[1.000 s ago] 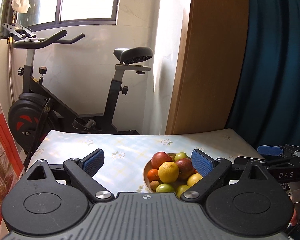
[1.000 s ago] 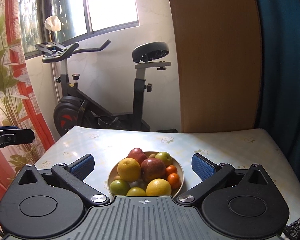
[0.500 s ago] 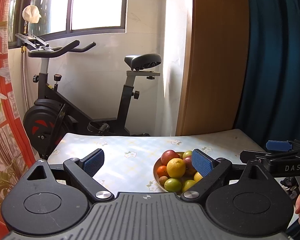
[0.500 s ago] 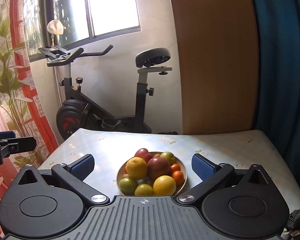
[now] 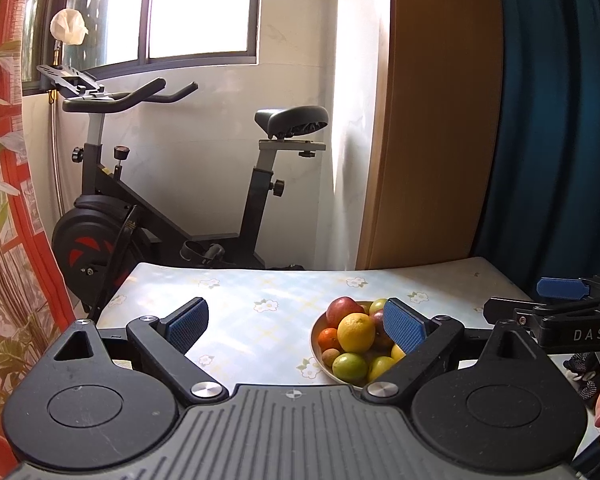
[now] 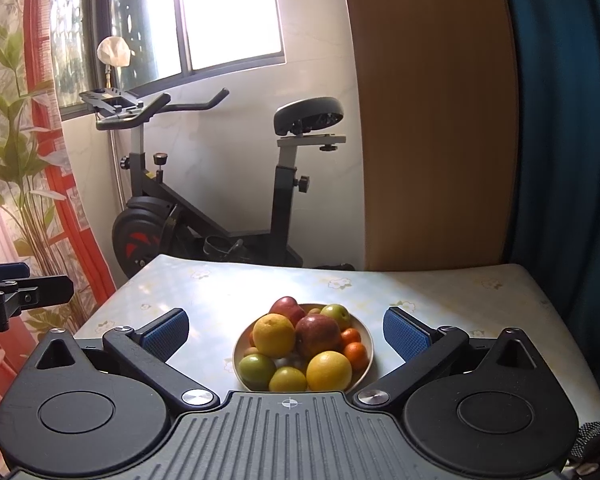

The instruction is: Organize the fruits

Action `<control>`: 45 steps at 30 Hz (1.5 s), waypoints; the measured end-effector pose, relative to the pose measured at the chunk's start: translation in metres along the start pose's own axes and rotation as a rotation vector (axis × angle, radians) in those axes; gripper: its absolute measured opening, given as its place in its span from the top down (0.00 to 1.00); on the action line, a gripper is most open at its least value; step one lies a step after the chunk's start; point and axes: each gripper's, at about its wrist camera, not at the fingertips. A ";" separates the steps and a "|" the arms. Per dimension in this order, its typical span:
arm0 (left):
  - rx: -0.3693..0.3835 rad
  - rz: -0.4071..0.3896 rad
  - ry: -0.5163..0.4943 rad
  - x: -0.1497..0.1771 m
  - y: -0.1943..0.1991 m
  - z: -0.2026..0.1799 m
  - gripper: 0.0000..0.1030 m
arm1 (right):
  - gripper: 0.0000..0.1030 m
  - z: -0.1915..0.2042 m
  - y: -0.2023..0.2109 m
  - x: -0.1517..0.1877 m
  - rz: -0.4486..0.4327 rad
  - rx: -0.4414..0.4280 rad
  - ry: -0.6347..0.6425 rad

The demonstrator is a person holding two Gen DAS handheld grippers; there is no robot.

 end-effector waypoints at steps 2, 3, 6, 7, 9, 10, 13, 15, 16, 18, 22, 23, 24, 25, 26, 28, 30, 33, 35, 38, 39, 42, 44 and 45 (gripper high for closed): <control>0.000 0.001 -0.002 0.000 0.000 -0.001 0.07 | 0.00 0.000 0.000 0.000 0.000 0.000 0.001; -0.002 0.001 -0.005 0.000 0.001 -0.002 0.06 | 0.00 0.000 0.001 0.000 -0.001 0.001 0.002; -0.008 -0.005 -0.014 0.001 0.002 -0.005 0.06 | 0.00 0.001 0.001 -0.001 -0.001 0.001 0.002; -0.008 -0.006 -0.015 0.001 0.003 -0.005 0.06 | 0.00 0.000 0.001 -0.001 0.000 0.002 0.001; -0.003 -0.005 -0.014 0.001 0.004 -0.005 0.06 | 0.00 0.000 0.001 0.000 0.002 0.002 0.000; -0.001 -0.005 -0.014 0.001 0.004 -0.006 0.06 | 0.00 0.000 0.001 0.000 0.002 0.002 -0.001; -0.001 -0.005 -0.016 0.001 0.004 -0.006 0.06 | 0.00 0.000 0.001 0.000 0.005 0.004 -0.001; 0.000 -0.003 -0.016 0.001 0.003 -0.006 0.06 | 0.00 -0.001 0.001 0.000 0.004 0.004 -0.001; 0.001 0.000 -0.014 0.001 0.003 -0.006 0.06 | 0.00 -0.001 0.001 0.000 0.004 0.005 -0.001; 0.002 0.004 -0.011 0.001 0.003 -0.006 0.06 | 0.00 -0.001 0.001 0.001 0.006 0.007 -0.001; 0.002 0.006 -0.010 0.002 0.003 -0.006 0.05 | 0.00 -0.001 -0.001 0.001 0.009 0.006 0.001; 0.002 0.007 -0.010 0.002 0.003 -0.006 0.05 | 0.00 -0.001 -0.001 0.001 0.010 0.006 0.001; 0.002 0.008 -0.009 0.002 0.003 -0.006 0.05 | 0.00 -0.002 -0.001 0.001 0.010 0.006 0.001; 0.001 0.009 -0.008 0.002 0.003 -0.007 0.05 | 0.00 -0.002 -0.001 0.001 0.011 0.006 0.001; 0.001 0.010 -0.007 0.002 0.002 -0.007 0.05 | 0.00 -0.002 -0.001 0.002 0.011 0.007 0.001; 0.000 0.012 -0.006 0.003 0.003 -0.007 0.05 | 0.00 -0.002 -0.001 0.002 0.011 0.007 0.002; -0.001 0.013 -0.005 0.002 0.002 -0.007 0.05 | 0.00 -0.002 -0.001 0.002 0.009 0.010 0.004; -0.002 0.013 -0.001 0.003 0.003 -0.007 0.05 | 0.00 -0.002 -0.001 0.003 0.008 0.010 0.005; 0.000 0.008 0.006 0.003 0.004 -0.006 0.05 | 0.00 -0.002 -0.001 0.003 0.009 0.011 0.004; 0.002 0.003 0.007 0.003 0.005 -0.007 0.05 | 0.00 -0.003 -0.001 0.003 0.009 0.012 0.007; 0.002 0.001 0.007 0.003 0.005 -0.007 0.05 | 0.00 -0.003 -0.001 0.003 0.009 0.013 0.008; 0.003 -0.001 0.010 0.004 0.006 -0.007 0.05 | 0.00 -0.003 -0.001 0.003 0.009 0.013 0.006; 0.002 -0.003 0.015 0.004 0.005 -0.006 0.05 | 0.00 -0.003 -0.001 0.004 0.009 0.014 0.006; 0.002 -0.004 0.016 0.004 0.005 -0.006 0.05 | 0.00 -0.003 -0.001 0.004 0.010 0.014 0.006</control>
Point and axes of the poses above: each gripper's, at about its wrist camera, not at the fingertips, and y roughly against the way its jaws point, z to its left, x to its underside, and after that the axes turned 3 degrees about -x, right-handed
